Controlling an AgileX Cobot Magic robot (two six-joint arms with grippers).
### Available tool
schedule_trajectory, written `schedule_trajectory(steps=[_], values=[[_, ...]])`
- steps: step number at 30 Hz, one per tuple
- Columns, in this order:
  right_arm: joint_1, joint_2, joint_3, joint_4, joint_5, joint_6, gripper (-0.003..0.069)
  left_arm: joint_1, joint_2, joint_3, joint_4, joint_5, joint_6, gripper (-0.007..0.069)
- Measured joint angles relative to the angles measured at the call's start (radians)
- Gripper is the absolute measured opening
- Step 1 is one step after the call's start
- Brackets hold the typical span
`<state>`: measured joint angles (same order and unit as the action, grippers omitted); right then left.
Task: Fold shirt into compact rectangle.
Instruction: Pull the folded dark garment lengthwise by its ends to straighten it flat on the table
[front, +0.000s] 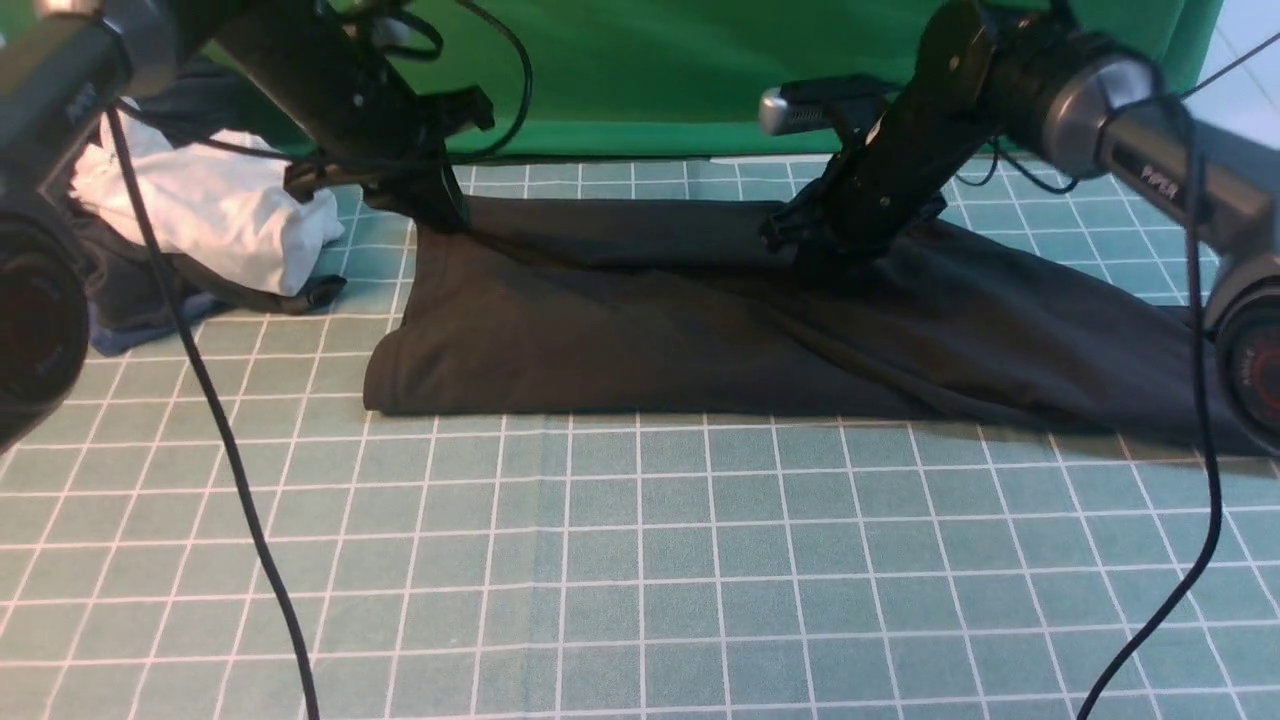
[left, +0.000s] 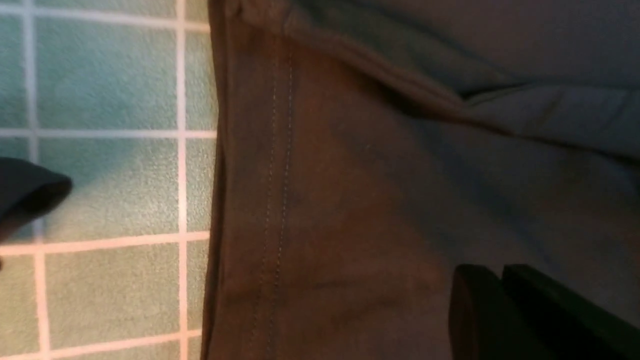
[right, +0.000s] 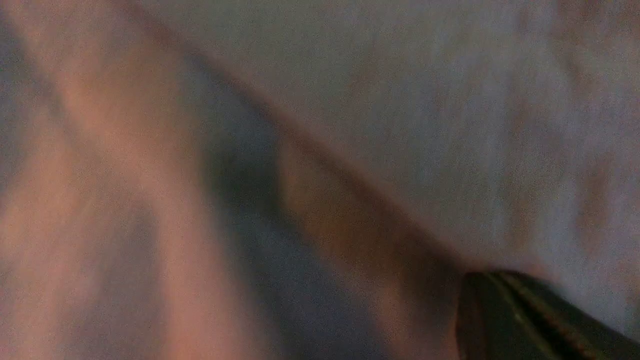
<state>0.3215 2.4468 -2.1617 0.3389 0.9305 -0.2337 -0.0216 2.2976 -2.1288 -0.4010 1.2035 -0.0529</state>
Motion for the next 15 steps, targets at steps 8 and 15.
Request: schedule_trajectory(steps=[8,15], values=[[-0.022,0.02,-0.028,-0.006,-0.452,0.015,0.0015,0.0,0.014,0.0,-0.06,-0.062,0.003,0.0011],[-0.078,-0.043,-0.153,-0.006,-0.04,0.012,0.0015,-0.005,0.014,0.001,-0.093,0.007,0.023,0.0011]])
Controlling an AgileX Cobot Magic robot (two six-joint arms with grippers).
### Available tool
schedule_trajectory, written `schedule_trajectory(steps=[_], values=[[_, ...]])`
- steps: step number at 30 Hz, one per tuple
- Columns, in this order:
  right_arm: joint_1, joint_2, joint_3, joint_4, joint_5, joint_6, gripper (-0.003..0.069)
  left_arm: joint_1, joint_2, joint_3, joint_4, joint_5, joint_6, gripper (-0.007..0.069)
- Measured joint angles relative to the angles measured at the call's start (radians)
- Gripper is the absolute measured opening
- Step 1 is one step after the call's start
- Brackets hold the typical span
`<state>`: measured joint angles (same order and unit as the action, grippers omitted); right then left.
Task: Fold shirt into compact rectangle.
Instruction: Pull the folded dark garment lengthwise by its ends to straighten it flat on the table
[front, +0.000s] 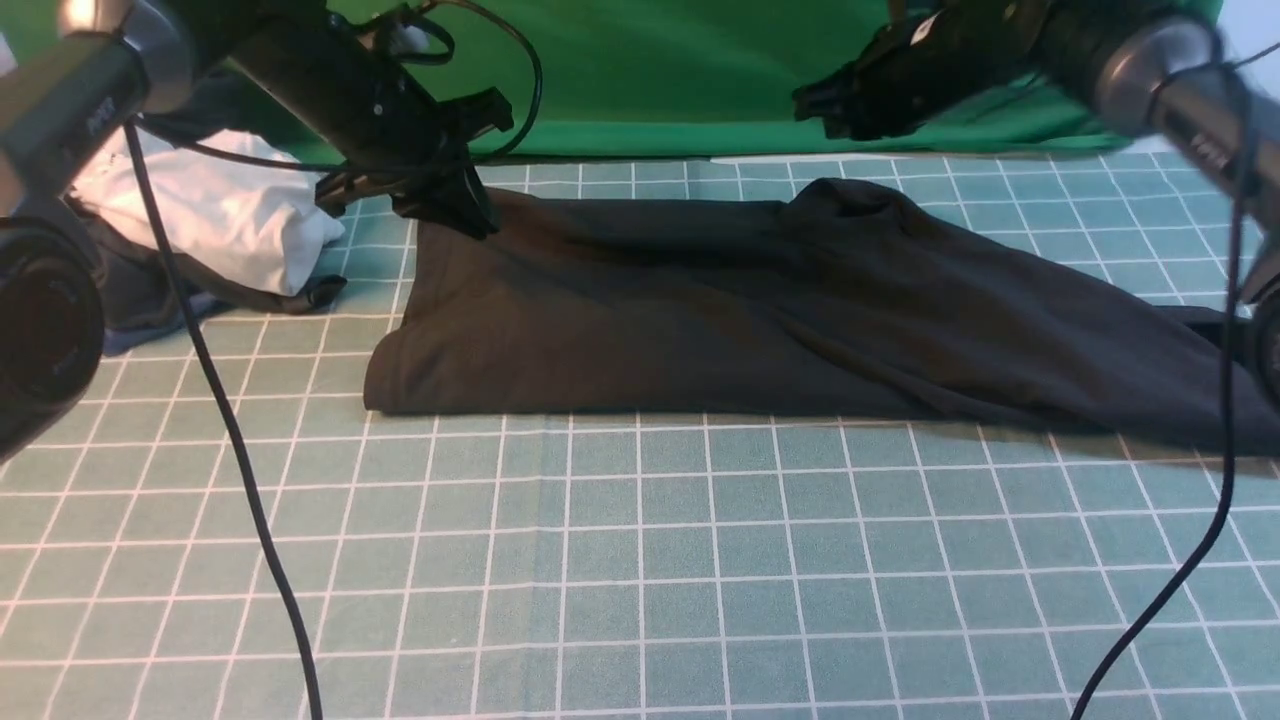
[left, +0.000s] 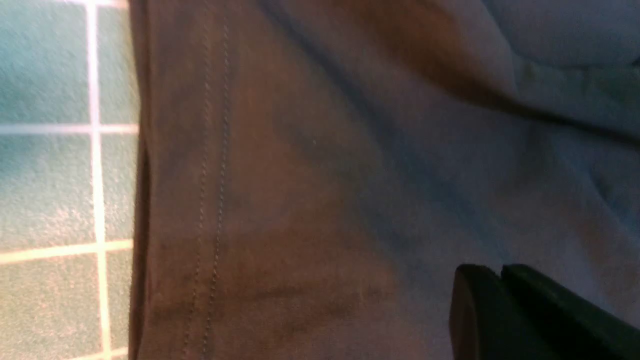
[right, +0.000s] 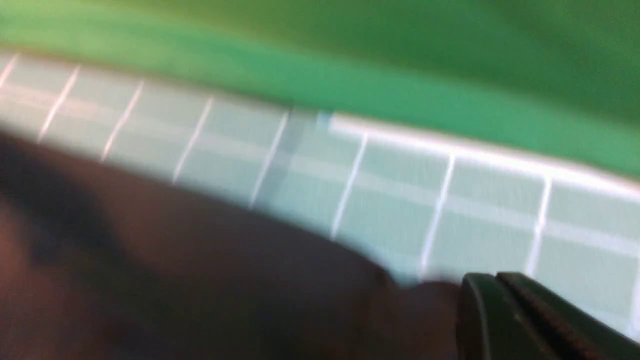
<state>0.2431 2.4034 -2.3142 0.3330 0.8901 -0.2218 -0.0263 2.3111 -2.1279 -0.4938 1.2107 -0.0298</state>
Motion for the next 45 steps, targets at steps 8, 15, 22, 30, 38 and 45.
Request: schedule_trajectory(steps=[8,15,22,30,38,45], values=[[-0.038,-0.093,-0.024,-0.014,0.308,-0.048,0.0015,-0.073,0.017,0.009,-0.007,-0.05,0.017,0.0011],[-0.043,-0.098,-0.023,-0.02,0.323,-0.03,0.0015,-0.165,0.068,0.009,-0.051,-0.178,0.068,0.0011],[-0.043,-0.098,-0.023,-0.02,0.319,-0.021,0.0015,-0.175,0.158,0.01,-0.014,-0.425,0.068,0.0011],[-0.049,-0.098,-0.023,-0.02,0.31,-0.015,0.0017,-0.167,0.184,0.007,0.048,-0.778,0.088,0.0011],[-0.118,-0.163,-0.008,-0.023,0.322,0.012,0.0018,-0.11,0.118,-0.115,0.052,-0.453,0.081,0.0011],[-0.189,-0.342,0.253,-0.057,0.323,0.03,0.0018,-0.024,0.054,-0.202,0.081,-0.06,0.078,0.0013]])
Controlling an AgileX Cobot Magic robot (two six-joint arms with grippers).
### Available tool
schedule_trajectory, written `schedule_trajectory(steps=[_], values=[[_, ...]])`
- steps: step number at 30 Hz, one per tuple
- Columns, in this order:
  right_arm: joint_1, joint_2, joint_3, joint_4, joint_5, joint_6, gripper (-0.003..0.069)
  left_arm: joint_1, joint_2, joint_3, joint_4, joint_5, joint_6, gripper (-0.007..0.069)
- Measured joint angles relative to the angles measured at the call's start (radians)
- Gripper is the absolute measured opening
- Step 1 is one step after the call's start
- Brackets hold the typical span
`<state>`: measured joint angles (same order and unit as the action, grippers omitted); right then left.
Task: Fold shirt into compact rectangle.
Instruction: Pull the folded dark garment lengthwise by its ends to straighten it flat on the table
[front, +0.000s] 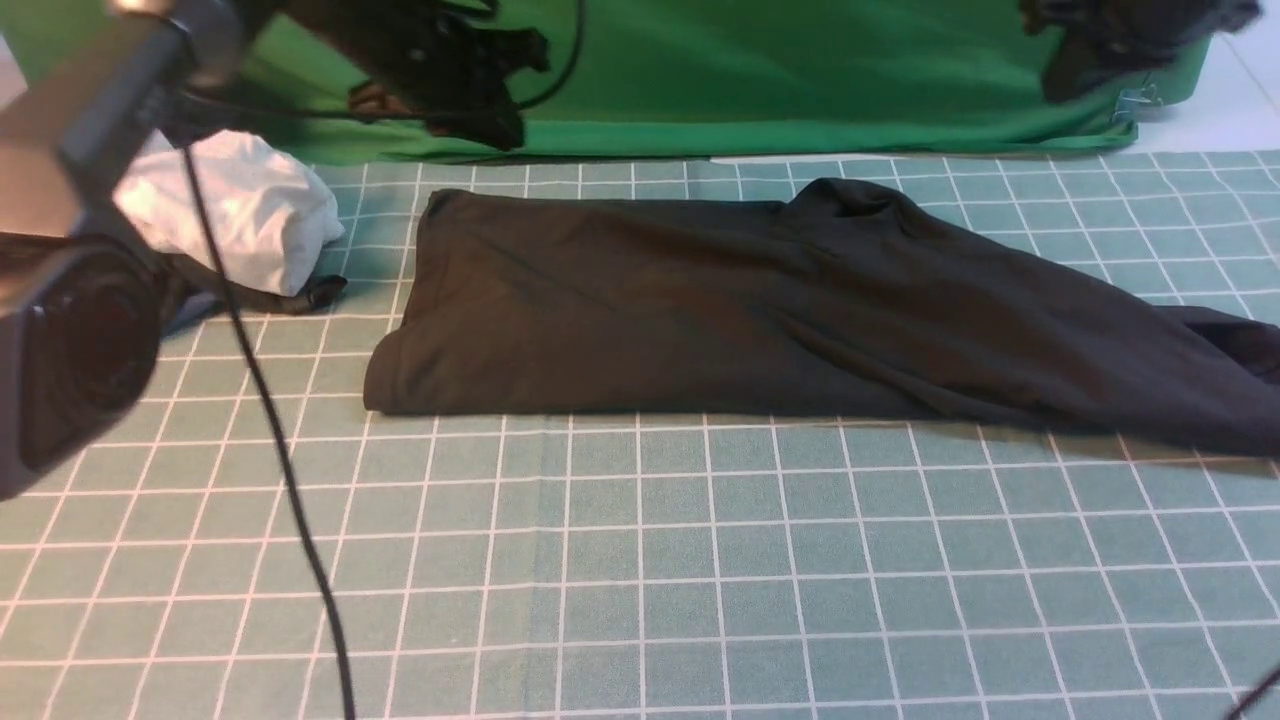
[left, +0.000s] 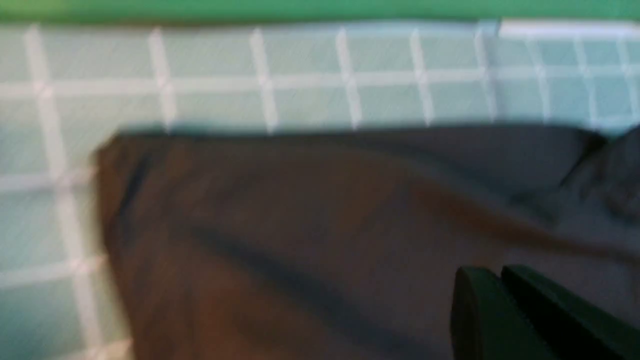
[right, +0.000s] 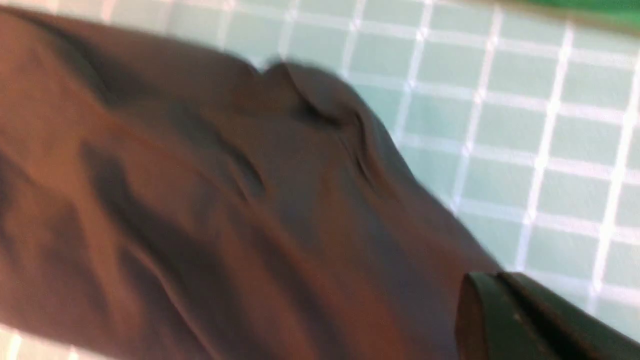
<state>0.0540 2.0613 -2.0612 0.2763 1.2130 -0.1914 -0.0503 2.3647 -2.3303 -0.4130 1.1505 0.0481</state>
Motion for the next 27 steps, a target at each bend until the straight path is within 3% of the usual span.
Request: schedule_trajectory(steps=[2,6,11,12,14,27], values=[[-0.015,-0.036,0.059,-0.02,0.0,0.006,0.0022,0.012,0.0,0.0,0.004,0.031,-0.005,0.0013],[-0.068,-0.102,0.235,-0.102,0.005,0.035,0.0107,0.049,0.003,0.0,0.017,0.064,-0.021,0.0021],[-0.119,-0.084,0.383,-0.176,0.007,0.059,0.0352,0.054,0.003,0.0,0.019,0.066,-0.023,0.005],[-0.121,-0.08,0.392,-0.183,0.007,0.059,0.0361,0.054,0.003,0.0,0.019,0.066,-0.023,0.0052],[-0.134,-0.048,0.435,-0.234,0.004,0.061,0.045,0.054,0.003,0.0,0.014,0.067,-0.023,0.0068],[-0.173,0.035,0.448,-0.386,0.002,0.123,0.0483,0.05,0.004,0.0,-0.057,0.069,-0.025,0.0106]])
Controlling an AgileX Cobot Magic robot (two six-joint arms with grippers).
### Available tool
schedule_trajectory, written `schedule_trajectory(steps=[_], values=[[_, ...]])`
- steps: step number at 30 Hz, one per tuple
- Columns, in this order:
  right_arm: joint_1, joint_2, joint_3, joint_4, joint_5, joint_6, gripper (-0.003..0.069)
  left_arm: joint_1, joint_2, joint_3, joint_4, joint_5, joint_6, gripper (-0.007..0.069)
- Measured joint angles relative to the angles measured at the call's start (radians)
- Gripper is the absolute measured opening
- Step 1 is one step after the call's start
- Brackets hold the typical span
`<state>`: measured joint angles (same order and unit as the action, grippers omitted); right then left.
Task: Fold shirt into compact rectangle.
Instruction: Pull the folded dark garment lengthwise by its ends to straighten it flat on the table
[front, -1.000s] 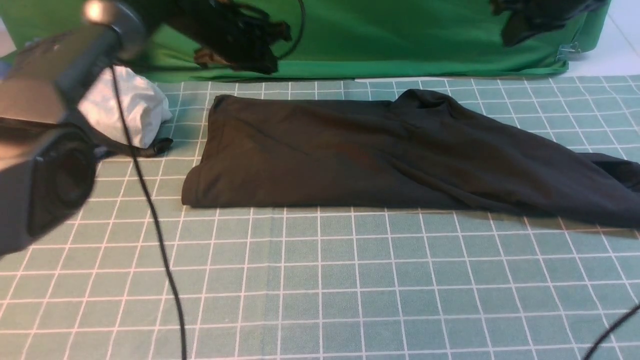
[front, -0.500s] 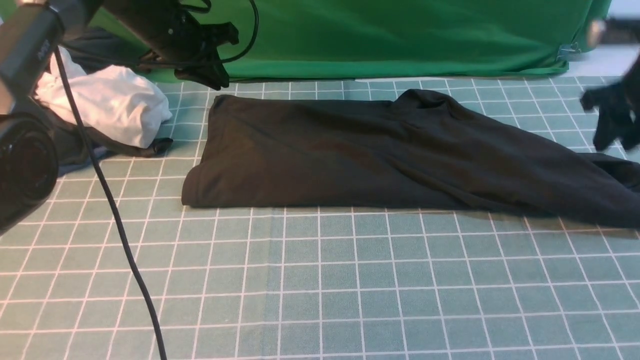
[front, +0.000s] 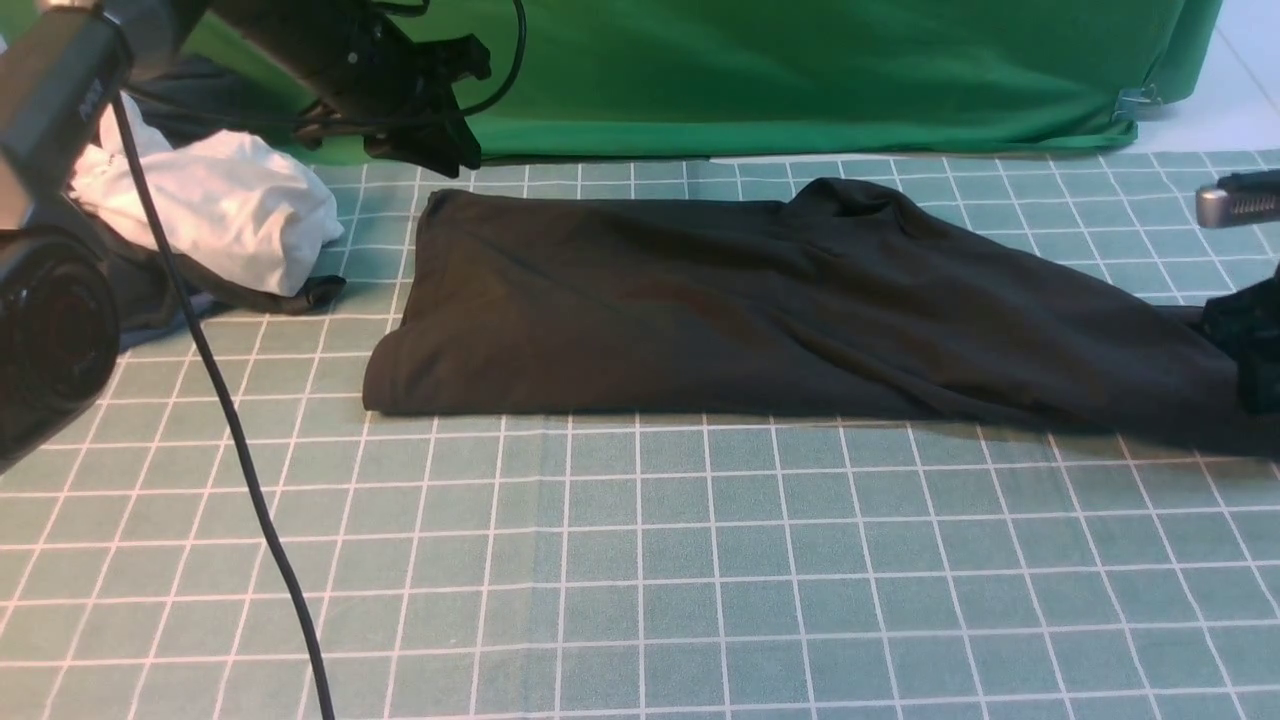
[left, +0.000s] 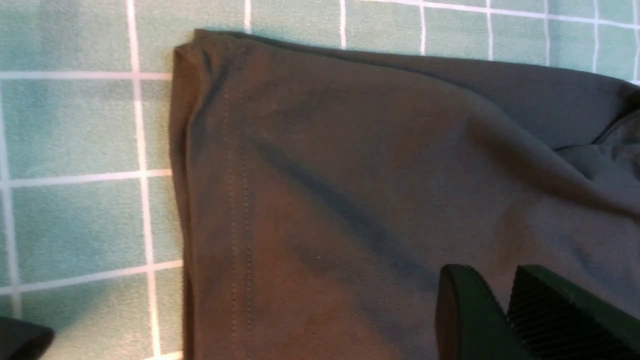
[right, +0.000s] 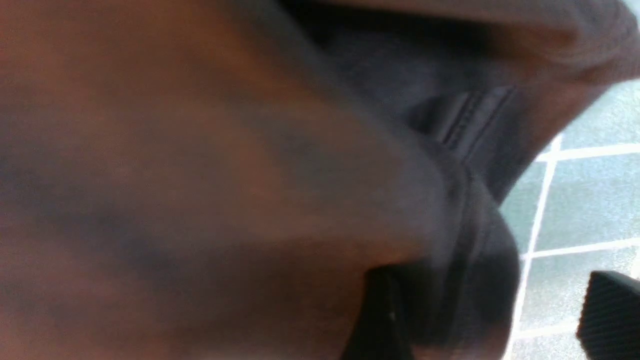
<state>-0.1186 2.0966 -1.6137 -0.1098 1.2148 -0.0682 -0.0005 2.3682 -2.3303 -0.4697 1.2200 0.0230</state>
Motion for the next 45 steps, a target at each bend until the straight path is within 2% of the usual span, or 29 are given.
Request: schedule_trajectory(steps=[5,7,9,10,12,13,14,15,24,31,33,36,42,45], values=[[-0.005,0.045,0.0,-0.002,0.0,0.012,0.0476,0.0,0.0,0.0,-0.016,-0.019,-0.001,0.011],[-0.005,0.06,0.002,0.001,-0.008,0.012,0.0439,0.0,0.0,0.0,-0.02,-0.034,-0.001,0.0112],[-0.005,0.062,0.005,0.002,-0.018,0.007,0.0346,0.0,0.0,0.0,-0.021,-0.041,-0.001,0.0115],[-0.005,0.062,0.005,0.002,-0.019,0.006,0.0321,0.0,0.0,0.0,-0.022,-0.042,-0.001,0.0116],[-0.005,0.062,-0.004,0.002,-0.022,0.0,0.0142,0.0,0.0,0.0,-0.027,-0.046,-0.001,0.012],[-0.005,0.062,-0.011,0.002,-0.014,-0.002,0.0092,0.0,0.0,0.0,-0.027,-0.046,-0.001,0.0121],[-0.005,0.062,-0.013,0.002,-0.014,-0.002,0.0092,0.0,0.0,0.0,-0.027,-0.046,-0.001,0.0122],[-0.005,0.062,-0.031,0.001,-0.006,-0.008,0.0048,0.0,0.0,0.0,-0.027,-0.046,-0.001,0.0123],[-0.006,0.027,-0.127,-0.005,-0.003,-0.035,0.0034,0.0,0.0,0.0,-0.034,-0.046,-0.001,0.0134],[-0.008,0.033,-0.134,-0.021,-0.145,-0.045,0.0036,0.0,0.0,0.0,-0.031,-0.046,-0.001,0.0143],[-0.008,0.053,-0.134,-0.048,-0.199,-0.045,0.0062,0.0,0.0,0.0,-0.021,-0.046,-0.001,0.0148],[-0.008,0.086,-0.134,-0.08,-0.231,-0.03,0.0172,0.0,0.005,0.0,0.005,-0.046,-0.031,0.0156],[-0.01,0.116,-0.136,-0.108,-0.219,0.068,0.0515,0.0,0.01,0.0,0.036,-0.035,-0.072,0.0196],[-0.01,0.116,-0.141,-0.103,-0.196,0.103,0.0562,0.0,0.01,0.0,0.039,-0.013,-0.091,0.0216]])
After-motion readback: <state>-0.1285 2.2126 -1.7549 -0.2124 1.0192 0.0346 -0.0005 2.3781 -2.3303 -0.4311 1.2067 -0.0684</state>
